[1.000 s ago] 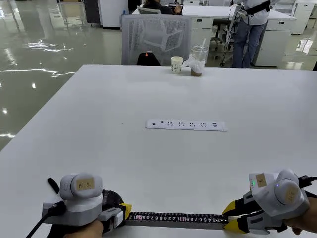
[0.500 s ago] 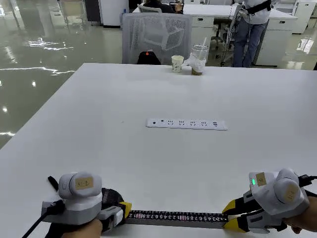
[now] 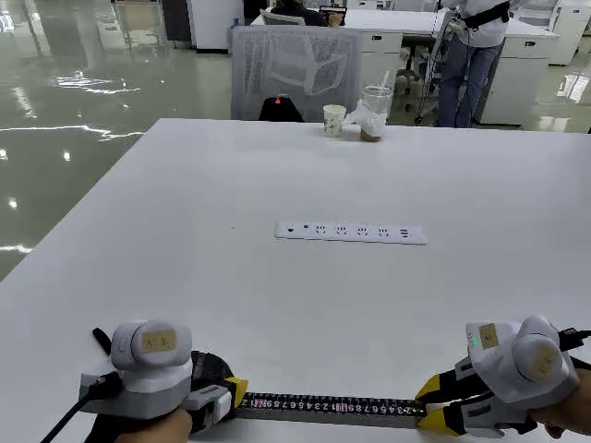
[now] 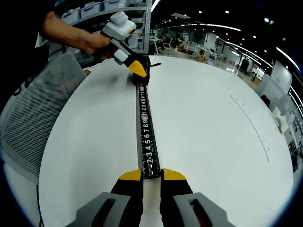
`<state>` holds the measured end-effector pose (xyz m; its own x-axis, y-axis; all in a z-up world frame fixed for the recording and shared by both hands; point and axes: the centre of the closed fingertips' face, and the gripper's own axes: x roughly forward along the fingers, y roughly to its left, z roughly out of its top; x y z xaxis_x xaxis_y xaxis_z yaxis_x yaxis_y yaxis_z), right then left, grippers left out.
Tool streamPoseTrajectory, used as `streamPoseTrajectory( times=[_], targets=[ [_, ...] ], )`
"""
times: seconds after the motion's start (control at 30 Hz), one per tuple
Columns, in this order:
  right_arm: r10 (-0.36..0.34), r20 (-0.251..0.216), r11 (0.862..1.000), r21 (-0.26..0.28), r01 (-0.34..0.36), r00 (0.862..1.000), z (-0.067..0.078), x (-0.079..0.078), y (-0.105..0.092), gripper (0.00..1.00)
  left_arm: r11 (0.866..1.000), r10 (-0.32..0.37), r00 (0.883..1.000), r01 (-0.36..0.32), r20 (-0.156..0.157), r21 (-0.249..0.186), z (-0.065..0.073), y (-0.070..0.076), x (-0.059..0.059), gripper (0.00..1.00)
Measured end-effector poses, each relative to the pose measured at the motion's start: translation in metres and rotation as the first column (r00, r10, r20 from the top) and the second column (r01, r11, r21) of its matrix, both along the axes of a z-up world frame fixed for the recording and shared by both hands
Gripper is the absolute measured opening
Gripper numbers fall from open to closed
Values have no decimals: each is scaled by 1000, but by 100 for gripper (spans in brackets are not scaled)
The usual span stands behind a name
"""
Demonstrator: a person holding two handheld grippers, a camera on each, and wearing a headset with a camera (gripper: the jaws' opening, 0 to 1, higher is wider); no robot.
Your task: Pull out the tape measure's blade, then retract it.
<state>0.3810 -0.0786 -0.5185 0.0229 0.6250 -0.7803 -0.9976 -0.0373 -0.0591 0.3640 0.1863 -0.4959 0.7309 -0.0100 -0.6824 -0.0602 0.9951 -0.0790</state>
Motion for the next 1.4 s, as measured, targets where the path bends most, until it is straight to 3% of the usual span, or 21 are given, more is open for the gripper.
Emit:
streamPoseTrajectory(
  times=[1.4],
  targets=[
    [19,-9,999,31,-19,1000,0,-5,36,9,1000,-4,1000,4,2,-9,0,1,1,59]
  ],
)
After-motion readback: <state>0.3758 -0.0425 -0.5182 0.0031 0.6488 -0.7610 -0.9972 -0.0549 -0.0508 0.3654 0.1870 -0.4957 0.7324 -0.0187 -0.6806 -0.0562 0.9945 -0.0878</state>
